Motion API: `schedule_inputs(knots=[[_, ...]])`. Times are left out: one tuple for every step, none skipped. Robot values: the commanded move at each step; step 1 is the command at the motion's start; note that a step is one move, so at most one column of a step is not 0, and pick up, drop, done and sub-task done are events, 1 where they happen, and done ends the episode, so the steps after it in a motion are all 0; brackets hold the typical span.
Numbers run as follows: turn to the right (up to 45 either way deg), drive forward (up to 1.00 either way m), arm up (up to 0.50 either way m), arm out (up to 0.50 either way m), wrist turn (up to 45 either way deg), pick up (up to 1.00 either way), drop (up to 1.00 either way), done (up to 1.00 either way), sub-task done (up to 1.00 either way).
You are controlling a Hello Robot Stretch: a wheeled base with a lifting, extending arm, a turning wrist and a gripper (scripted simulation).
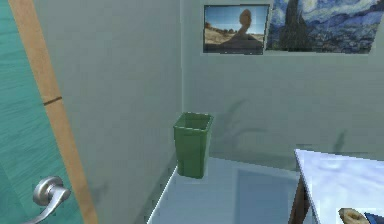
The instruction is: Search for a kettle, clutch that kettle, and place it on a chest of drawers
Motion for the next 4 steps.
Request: schedule_inputs(knots=[[0.0,0.0,0.0,0.0,45.0,0.0,0.0,0.0,0.0],[0.0,0.0,0.0,0.0,45.0,0.0,0.0,0.0,0.0],[0.0,0.0,0.0,0.0,21.0,0.0,0.0,0.0,0.0],[0.0,0.0,-0.3,0.0,0.0,0.0,0.0,0.0,0.0]])
